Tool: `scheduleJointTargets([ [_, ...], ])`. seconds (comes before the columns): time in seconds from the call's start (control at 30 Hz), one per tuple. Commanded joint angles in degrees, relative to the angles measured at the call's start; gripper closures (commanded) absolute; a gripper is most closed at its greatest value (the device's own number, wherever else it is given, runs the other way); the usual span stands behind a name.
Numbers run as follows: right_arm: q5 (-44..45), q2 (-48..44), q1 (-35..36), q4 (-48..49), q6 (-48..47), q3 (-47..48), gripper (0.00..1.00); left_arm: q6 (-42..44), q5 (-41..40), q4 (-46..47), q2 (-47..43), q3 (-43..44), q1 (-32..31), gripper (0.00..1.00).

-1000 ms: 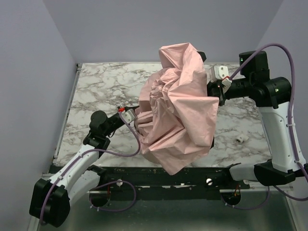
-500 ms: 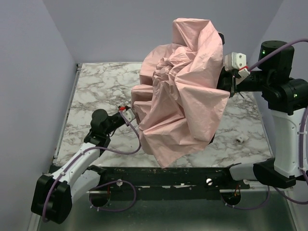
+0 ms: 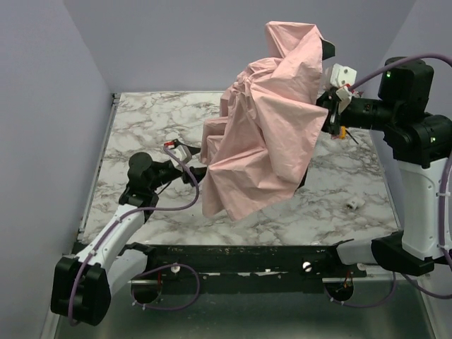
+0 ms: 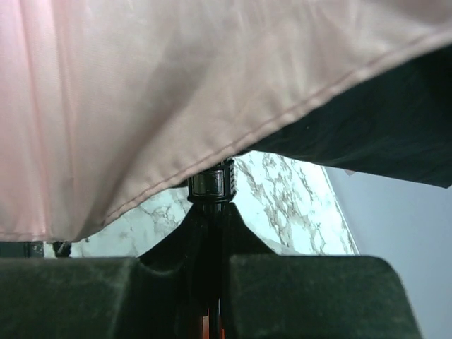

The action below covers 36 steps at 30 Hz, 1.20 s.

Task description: Put away the umbrella

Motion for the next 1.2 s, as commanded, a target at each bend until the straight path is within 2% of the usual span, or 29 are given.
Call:
scheduleJointTargets([
  [0.0,5.3,3.48,-0.26,4.42,3.46,4.88,1.0,-15.59,-5.1,-5.96,-7.33,-0.4,0.31,0.26],
  [0.1,5.28,5.34,-0.39,4.37,4.07,6.5,1.0,-24.02,-7.02,-12.33,-9.94,-0.06,0.86,0.24],
  [0.27,5.69,5.67,-0.59,4.28,3.83,6.87,1.0,-43.55,-9.84,-21.95,-13.26,-2.37,2.31,0.19],
  [0.43,4.24,5.56,-0.8,3.79,3.51,7.09,1.0,-64.6,-12.03,-20.98,-17.72,-8.91,3.11,0.1],
  [0.57,0.1,5.34,-0.84,1.42,-0.09,7.23,1.0,-77.63,-13.09,-21.93,-18.51,-10.02,3.39,0.1],
  [0.7,-3.3,4.73,-0.89,-0.98,-4.86,7.16,1.0,-88.53,-13.92,-30.5,-16.9,-8.06,3.49,0.1],
  [0.83,-5.91,4.87,-0.85,-3.97,-9.15,6.89,1.0,-101.26,-14.32,-25.92,-19.0,-12.75,3.47,0.1],
  [0.93,-6.79,5.01,-0.84,-4.61,-10.68,5.85,1.0,-106.29,-13.29,-28.86,-20.73,-13.92,3.46,0.1],
  [1.17,-8.58,5.83,-0.89,-6.19,-14.75,3.2,1.0,-107.4,-10.9,-42.34,-27.44,-13.17,3.14,0.1],
])
